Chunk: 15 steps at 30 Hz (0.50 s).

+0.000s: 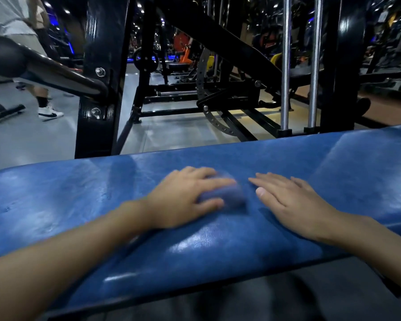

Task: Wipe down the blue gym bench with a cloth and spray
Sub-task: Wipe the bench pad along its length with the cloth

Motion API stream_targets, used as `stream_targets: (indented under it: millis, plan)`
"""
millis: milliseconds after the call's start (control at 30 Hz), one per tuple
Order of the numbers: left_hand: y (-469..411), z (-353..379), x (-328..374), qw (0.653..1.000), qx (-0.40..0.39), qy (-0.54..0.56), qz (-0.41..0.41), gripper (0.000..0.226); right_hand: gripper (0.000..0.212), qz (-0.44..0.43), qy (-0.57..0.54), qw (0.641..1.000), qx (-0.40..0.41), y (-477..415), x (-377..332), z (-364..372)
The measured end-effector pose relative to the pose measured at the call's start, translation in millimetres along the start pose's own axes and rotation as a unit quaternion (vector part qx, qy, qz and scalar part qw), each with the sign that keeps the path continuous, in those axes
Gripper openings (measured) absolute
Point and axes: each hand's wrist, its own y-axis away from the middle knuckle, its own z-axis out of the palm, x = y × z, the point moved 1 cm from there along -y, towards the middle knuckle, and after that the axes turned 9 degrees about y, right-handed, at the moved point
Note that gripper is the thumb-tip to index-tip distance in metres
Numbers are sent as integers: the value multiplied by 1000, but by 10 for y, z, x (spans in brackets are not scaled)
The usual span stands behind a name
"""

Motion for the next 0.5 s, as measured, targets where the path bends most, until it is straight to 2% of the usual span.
stream_targets:
  millis: [67, 133, 200, 267, 367, 500]
  plan:
    - [-113, -88, -453, 998, 24, 4, -54, 51, 63, -5, 18, 1000, -22, 6, -10, 40]
    - [-168, -203, -960, 988, 62, -11, -144, 47, 63, -3, 16, 1000, -24, 5, -12, 43]
    - [-153, -301, -1367, 960, 88, -51, -261, 49, 63, -1, 18, 1000, -23, -2, -15, 42]
    - [-129, -316, -1537, 939, 100, -71, -320, 50, 62, -1, 23, 1000, -21, -8, -21, 49]
    - [-134, -259, -1314, 947, 98, -80, -296, 49, 64, -1, 19, 1000, -18, -10, -27, 59]
    - [29, -99, -495, 983, 78, -62, -157, 48, 68, -5, 0, 1000, -19, -8, -7, 55]
